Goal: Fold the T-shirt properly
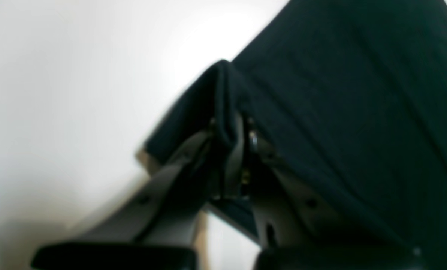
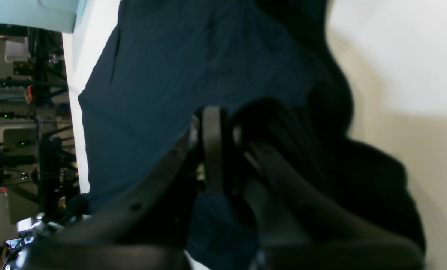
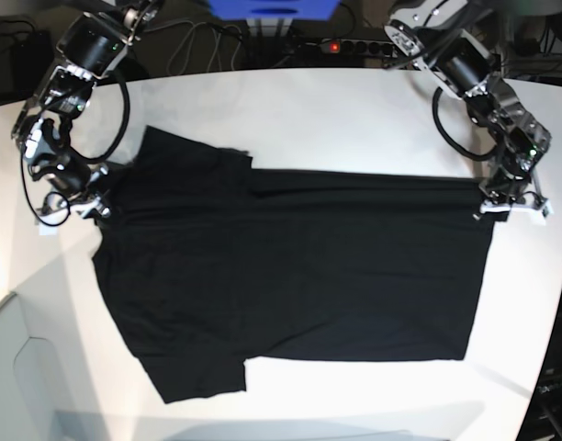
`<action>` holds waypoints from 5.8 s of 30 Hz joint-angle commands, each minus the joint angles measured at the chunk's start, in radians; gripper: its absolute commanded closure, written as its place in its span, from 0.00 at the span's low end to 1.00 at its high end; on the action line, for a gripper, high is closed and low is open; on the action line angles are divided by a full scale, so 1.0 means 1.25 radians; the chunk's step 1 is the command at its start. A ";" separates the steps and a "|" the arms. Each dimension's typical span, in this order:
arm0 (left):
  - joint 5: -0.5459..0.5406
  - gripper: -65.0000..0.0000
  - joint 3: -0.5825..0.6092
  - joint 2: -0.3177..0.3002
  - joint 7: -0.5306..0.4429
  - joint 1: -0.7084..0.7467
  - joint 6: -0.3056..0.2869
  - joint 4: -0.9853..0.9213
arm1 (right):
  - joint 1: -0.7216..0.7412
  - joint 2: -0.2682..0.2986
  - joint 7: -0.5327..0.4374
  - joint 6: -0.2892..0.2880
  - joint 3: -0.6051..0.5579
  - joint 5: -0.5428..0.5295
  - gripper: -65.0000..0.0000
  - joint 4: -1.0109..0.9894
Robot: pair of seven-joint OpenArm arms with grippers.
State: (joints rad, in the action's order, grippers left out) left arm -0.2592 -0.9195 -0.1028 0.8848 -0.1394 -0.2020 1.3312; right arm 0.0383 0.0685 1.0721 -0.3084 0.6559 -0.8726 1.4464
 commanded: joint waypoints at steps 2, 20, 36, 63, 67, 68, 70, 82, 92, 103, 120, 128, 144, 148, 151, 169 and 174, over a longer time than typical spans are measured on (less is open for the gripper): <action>-0.006 1.00 0.000 -0.021 -0.015 -0.022 0.003 -0.016 | 0.012 0.010 -0.015 0.008 0.002 -0.018 1.00 0.012; -0.014 0.63 -0.005 -0.025 -0.015 -0.034 0.001 -0.039 | 0.010 -0.001 -0.013 0.008 0.004 -0.018 0.71 0.012; -0.035 0.62 -0.009 -0.030 -0.015 -0.028 0.001 -0.038 | 0.013 0.004 -0.015 0.008 0.011 -0.019 0.68 0.013; -0.071 0.62 -0.009 -0.047 -0.015 -0.016 0.001 -0.038 | -0.007 0.059 -0.240 0.009 0.037 -0.019 0.68 0.018; -0.071 0.62 -0.009 -0.047 -0.015 -0.016 0.001 -0.038 | -0.051 0.040 -0.211 0.009 0.114 -0.021 0.73 0.069; -0.071 0.62 -0.009 -0.047 -0.015 -0.016 0.001 -0.038 | -0.068 0.029 -0.204 0.009 0.130 -0.021 0.75 0.093; -0.071 0.62 -0.009 -0.047 -0.015 -0.016 0.001 -0.038 | -0.105 0.012 -0.193 0.009 0.145 -0.021 0.77 0.135; -0.069 0.62 -0.009 -0.047 -0.015 -0.016 0.001 -0.038 | -0.289 -0.123 -0.075 0.008 0.140 -0.021 0.70 0.289; -0.069 0.62 -0.009 -0.047 -0.015 -0.016 0.001 -0.038 | -0.282 -0.154 0.005 0.007 0.079 -0.019 0.70 0.270; -0.066 0.62 -0.009 -0.048 -0.015 -0.016 0.003 -0.026 | -0.269 -0.150 0.007 0.007 0.059 -0.019 0.70 0.143; -0.068 0.62 -0.009 -0.047 -0.015 -0.001 0.003 0.021 | -0.278 -0.154 0.008 0.007 -0.028 -0.019 0.72 0.141; -0.069 0.62 -0.009 -0.044 -0.015 -0.001 0.003 0.021 | -0.257 -0.135 0.010 0.007 -0.093 -0.023 1.00 0.146; -0.065 0.62 -0.009 -0.042 -0.015 0.000 0.003 0.020 | -0.052 -0.151 0.051 0.008 -0.120 -0.021 1.00 0.211; -0.065 0.62 -0.009 -0.042 -0.015 0.000 0.003 0.018 | 0.018 -0.151 0.049 0.008 -0.122 -0.021 1.00 0.116; -0.065 0.62 -0.009 -0.042 -0.015 0.000 0.003 0.018 | 0.062 -0.150 0.049 0.008 -0.122 -0.021 1.00 0.043; -0.065 0.62 -0.008 -0.041 -0.015 0.000 0.003 0.016 | 0.214 -0.150 0.044 0.008 -0.122 -0.021 1.00 -0.171; -0.065 0.62 -0.008 -0.041 -0.015 0.000 0.003 0.016 | 0.230 -0.150 0.044 0.008 -0.122 -0.021 1.00 -0.192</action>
State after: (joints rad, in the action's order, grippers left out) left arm -0.3294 -0.9295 -0.1379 0.8814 -0.1249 -0.1982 1.3354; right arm 0.2993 -0.1188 1.1336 -0.2909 0.5056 -0.8703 1.1896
